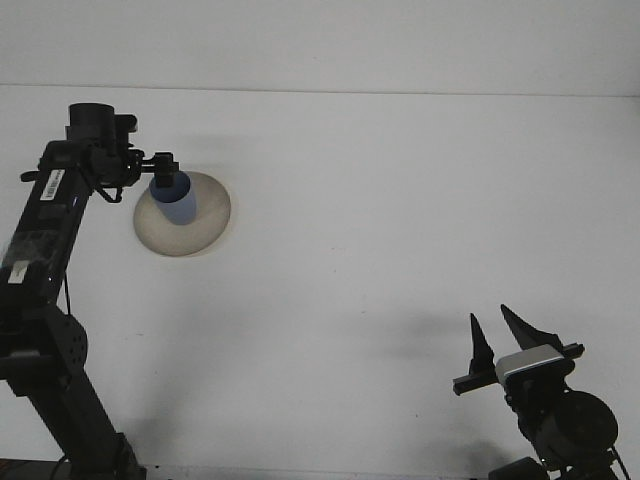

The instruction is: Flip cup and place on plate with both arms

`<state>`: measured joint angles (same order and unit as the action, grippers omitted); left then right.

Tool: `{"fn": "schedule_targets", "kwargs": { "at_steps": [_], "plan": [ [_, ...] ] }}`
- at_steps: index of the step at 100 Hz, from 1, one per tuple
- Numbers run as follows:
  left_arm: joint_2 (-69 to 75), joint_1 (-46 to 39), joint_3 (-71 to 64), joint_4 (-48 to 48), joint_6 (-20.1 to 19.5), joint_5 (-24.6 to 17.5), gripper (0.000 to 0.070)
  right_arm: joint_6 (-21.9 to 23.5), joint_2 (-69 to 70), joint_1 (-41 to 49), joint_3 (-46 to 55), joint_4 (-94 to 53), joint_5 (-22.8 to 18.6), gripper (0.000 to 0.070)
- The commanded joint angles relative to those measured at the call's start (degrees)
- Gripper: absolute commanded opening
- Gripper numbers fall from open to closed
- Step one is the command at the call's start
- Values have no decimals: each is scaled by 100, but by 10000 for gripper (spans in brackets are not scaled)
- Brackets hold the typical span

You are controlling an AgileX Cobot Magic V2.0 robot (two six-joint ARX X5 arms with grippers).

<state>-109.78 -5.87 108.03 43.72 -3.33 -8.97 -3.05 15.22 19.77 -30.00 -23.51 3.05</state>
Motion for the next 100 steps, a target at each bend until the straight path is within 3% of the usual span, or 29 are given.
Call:
{"fn": "schedule_targets", "kwargs": {
  "at_steps": [1, 20, 33, 40, 53, 76, 85, 90, 94, 98, 100],
  "plan": [
    [280, -11, 249, -11, -11, -22, 503, 2, 22, 9, -61, 42, 2, 319],
    [1233, -11, 249, 210, -2, -37, 502, 2, 22, 9, -61, 46, 4, 319],
    [1784, -22, 229, 435, 0, -629, 484, 9, 22, 9, -61, 46, 7, 319],
    [2039, -66, 114, 527, -7, -955, 402, 24, 22, 9, -61, 59, 42, 319],
    [2677, -98, -647, 361, -33, -1027, 278, 96, 22, 9, -61, 74, 179, 319],
    [4476, -243, -3543, -1665, -2, -1016, 4, 330, 22, 9, -61, 77, 201, 319],
    [5224, -254, -4717, -2577, 11, -872, 11, 374, 20, 9, -61, 81, 299, 316],
    [5617, -254, -5327, -3053, 24, -728, 11, 409, 20, 9, -61, 94, 428, 255],
    [5910, -254, -5759, -3394, 24, -649, 11, 446, 20, 9, -61, 109, 487, 158],
    [6220, -254, -6190, -3753, 66, -581, 11, 450, 17, 9, -61, 131, 501, 0],
    [6371, -254, -6382, -3926, 101, -557, 11, 450, 13, 9, -61, 149, 501, 0]
  ]
}}
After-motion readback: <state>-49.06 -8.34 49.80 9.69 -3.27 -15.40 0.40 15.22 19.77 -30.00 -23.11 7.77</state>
